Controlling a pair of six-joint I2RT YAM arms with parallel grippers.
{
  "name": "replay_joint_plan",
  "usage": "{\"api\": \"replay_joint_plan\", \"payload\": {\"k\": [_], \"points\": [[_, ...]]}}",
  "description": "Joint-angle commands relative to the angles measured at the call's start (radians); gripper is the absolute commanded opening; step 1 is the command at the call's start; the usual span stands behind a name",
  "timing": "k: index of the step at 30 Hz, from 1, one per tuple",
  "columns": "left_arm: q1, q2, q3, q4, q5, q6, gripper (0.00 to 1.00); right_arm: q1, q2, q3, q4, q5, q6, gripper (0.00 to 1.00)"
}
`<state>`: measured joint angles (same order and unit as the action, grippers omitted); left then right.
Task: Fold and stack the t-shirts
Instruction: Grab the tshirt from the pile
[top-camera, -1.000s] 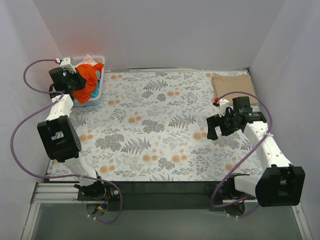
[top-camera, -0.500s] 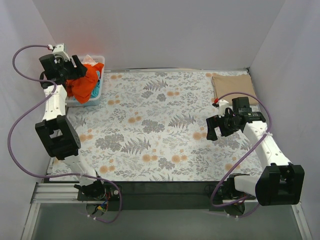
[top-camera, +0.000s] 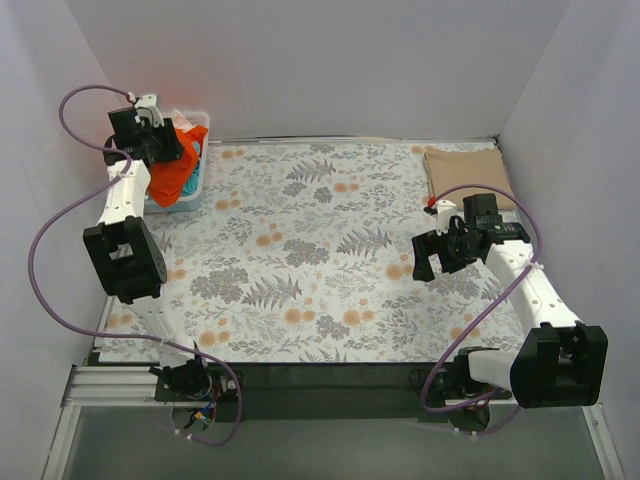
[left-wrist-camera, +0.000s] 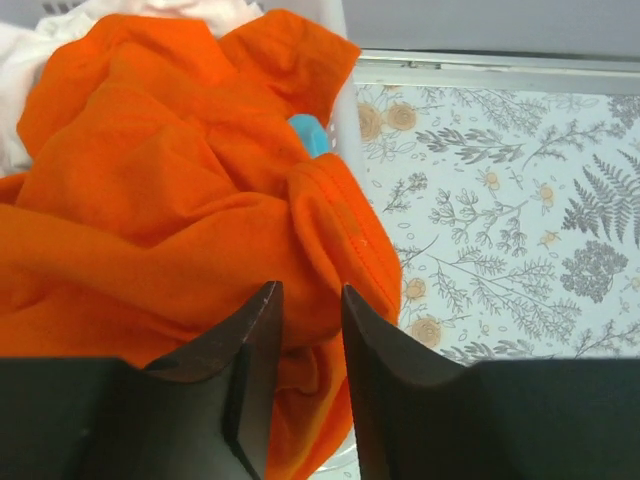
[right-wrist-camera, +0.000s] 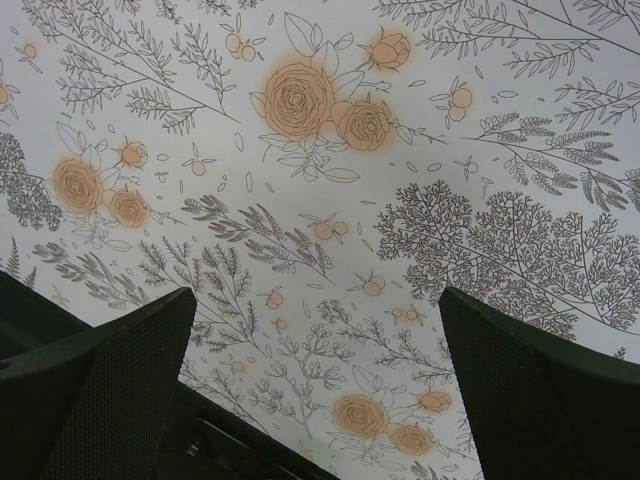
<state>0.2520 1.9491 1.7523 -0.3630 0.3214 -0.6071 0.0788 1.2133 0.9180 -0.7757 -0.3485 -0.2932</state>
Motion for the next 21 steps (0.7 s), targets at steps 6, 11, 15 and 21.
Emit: {"api": "replay_joint_plan", "payload": {"k": [6,11,15,21], "points": [[0.007,0.022,0.194,-0.102,-0.09,0.027,0.09,-0.004,-0.003,-0.004,0.019,-0.024,-0.009,0.98],[0.009,0.019,0.248,-0.113,-0.134,0.033,0.0,-0.004,-0.021,-0.005,0.023,-0.023,-0.009,0.98],[0.009,-0.009,0.239,-0.157,-0.156,0.047,0.44,-0.004,-0.031,-0.01,0.023,-0.021,-0.011,0.98],[0.007,-0.07,0.09,-0.174,-0.162,0.07,0.49,-0.005,-0.028,-0.008,0.021,-0.023,-0.011,0.98]]}}
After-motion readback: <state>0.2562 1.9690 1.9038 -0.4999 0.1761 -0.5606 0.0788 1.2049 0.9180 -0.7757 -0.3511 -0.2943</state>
